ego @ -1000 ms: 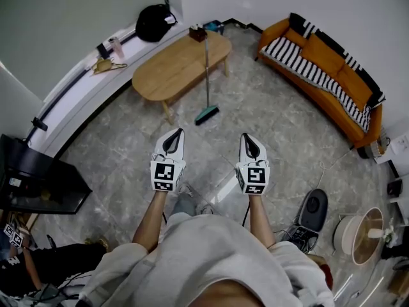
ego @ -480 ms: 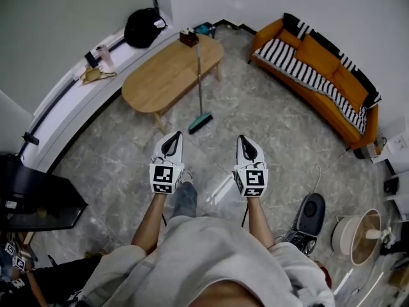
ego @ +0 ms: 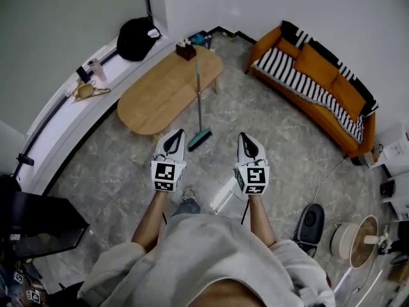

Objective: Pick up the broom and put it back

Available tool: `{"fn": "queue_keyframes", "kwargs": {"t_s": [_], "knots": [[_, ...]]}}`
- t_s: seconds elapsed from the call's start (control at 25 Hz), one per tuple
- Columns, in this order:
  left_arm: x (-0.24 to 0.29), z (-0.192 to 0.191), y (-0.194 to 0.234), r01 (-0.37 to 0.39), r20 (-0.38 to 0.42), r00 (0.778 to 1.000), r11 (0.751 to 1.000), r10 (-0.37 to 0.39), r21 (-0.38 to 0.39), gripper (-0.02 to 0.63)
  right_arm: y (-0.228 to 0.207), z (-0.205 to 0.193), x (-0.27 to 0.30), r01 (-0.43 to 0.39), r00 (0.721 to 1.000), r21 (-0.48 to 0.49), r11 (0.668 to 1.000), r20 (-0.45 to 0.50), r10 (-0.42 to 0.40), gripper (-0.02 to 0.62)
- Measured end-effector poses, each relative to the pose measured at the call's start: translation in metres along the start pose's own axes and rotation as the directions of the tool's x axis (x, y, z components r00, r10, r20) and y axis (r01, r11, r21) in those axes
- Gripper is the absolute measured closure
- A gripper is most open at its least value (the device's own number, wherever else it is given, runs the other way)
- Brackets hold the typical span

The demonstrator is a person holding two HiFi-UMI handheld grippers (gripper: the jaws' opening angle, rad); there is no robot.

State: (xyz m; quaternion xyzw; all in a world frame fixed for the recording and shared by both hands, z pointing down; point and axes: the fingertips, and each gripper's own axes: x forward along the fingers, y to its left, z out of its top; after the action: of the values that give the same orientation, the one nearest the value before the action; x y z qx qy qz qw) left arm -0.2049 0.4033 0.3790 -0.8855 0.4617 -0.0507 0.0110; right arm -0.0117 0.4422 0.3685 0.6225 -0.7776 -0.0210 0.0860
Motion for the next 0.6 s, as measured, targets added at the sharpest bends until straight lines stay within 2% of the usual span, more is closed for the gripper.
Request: {"fn": "queue_keyframes", "kwargs": {"t_s": [0.32,0.6], "knots": [[0.065,0.008,0.084,0.016,0.019,1.000,1.000,-0.016,0.008,0.611,0.008,0.019,0.100,0.022,1.000,-0.014,1.000,0.007,-0.022,0.595],[0.097,-0.006,0.115,0.035,0.006,0.999,0.999,-0.035,-0.001,0.611,0.011,0.008,0.141,0.034,0.999,-0.014,0.999,-0.020,-0.034,0.595]]}}
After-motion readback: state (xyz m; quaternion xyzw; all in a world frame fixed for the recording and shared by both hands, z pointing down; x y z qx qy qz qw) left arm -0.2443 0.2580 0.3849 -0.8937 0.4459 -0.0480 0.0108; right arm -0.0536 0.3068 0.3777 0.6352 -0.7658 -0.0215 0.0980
